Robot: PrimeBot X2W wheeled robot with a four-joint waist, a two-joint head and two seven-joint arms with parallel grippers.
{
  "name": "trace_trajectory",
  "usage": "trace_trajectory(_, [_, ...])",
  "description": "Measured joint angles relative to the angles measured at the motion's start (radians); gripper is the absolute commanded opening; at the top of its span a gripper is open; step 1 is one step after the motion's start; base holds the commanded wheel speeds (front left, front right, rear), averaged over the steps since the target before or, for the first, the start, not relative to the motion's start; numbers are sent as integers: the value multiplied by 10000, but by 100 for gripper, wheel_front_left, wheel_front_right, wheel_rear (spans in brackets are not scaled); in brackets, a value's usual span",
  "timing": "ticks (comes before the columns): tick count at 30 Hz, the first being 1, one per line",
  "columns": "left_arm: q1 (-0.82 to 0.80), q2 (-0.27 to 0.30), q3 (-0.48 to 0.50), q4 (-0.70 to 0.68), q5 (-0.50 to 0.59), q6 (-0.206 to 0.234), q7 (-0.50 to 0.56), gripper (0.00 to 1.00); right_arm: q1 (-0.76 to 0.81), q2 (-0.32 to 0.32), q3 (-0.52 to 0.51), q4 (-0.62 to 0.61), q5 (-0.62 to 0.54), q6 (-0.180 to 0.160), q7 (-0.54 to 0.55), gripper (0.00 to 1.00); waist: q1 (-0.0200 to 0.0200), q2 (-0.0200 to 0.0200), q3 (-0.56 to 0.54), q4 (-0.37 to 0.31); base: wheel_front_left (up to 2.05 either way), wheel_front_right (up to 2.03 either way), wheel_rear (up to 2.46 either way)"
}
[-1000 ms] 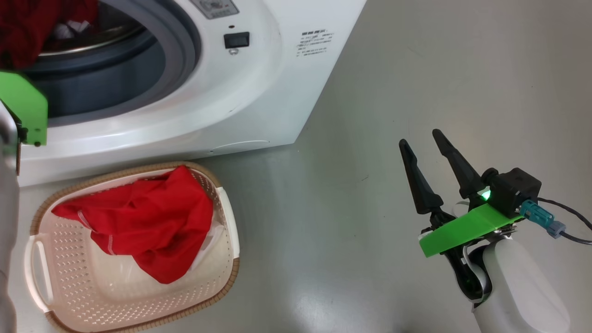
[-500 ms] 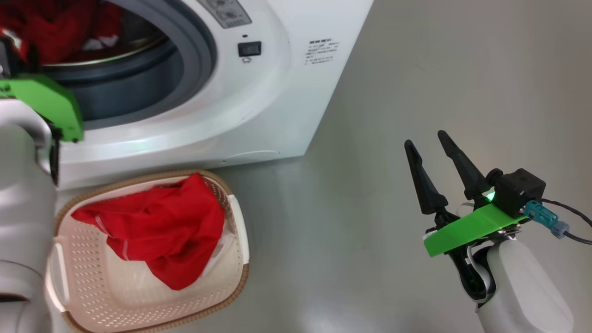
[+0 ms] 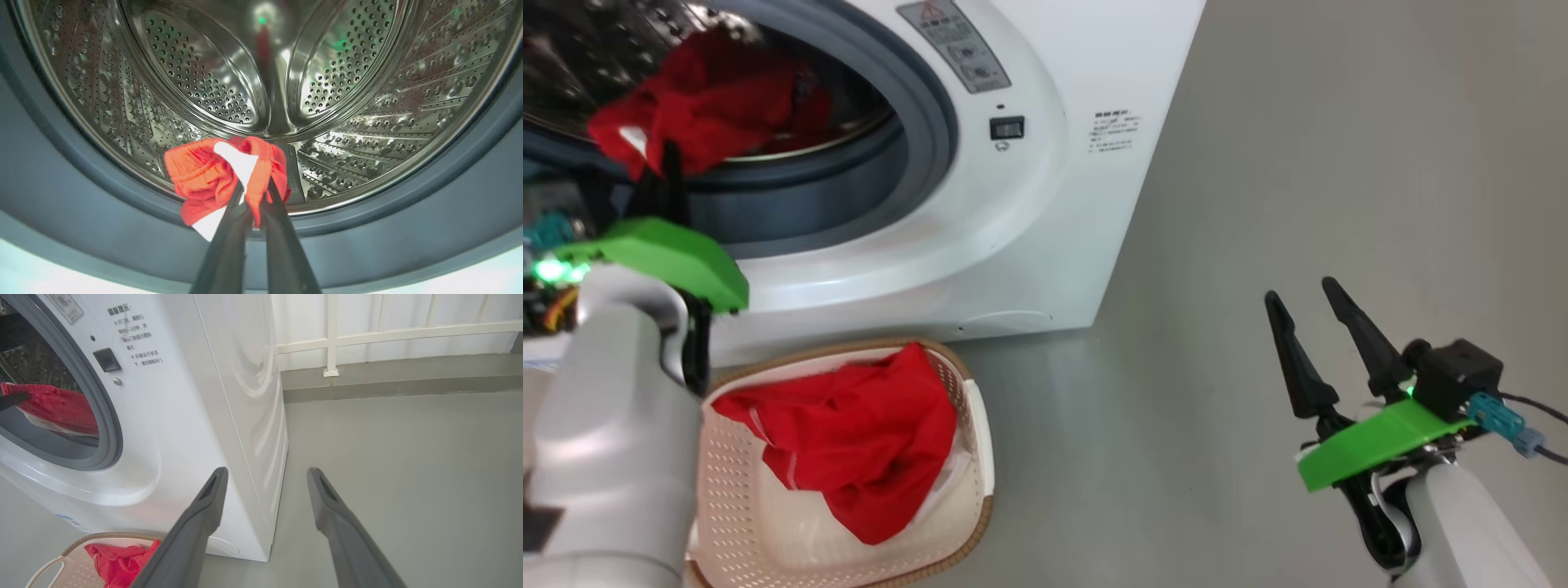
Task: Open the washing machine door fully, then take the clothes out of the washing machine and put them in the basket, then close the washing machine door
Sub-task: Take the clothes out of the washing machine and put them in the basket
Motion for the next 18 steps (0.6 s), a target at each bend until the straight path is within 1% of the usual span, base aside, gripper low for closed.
trace_trajectory(4, [962, -205, 259, -970, -196, -134, 0, 0, 338, -46, -136, 8, 0, 0, 0, 100, 0, 0, -347, 138, 0, 0, 0])
trace_trajectory(8, [1801, -293, 341, -1906, -198, -232, 0, 0, 622, -48, -247, -8, 0, 0, 2, 100, 0, 0, -648, 274, 0, 0, 0])
trace_trajectory(18, [3797, -466, 510, -4364, -192, -257, 0, 0, 1033, -113, -464, -77, 2, 0, 0, 100, 0, 0, -1072, 513, 0, 0, 0])
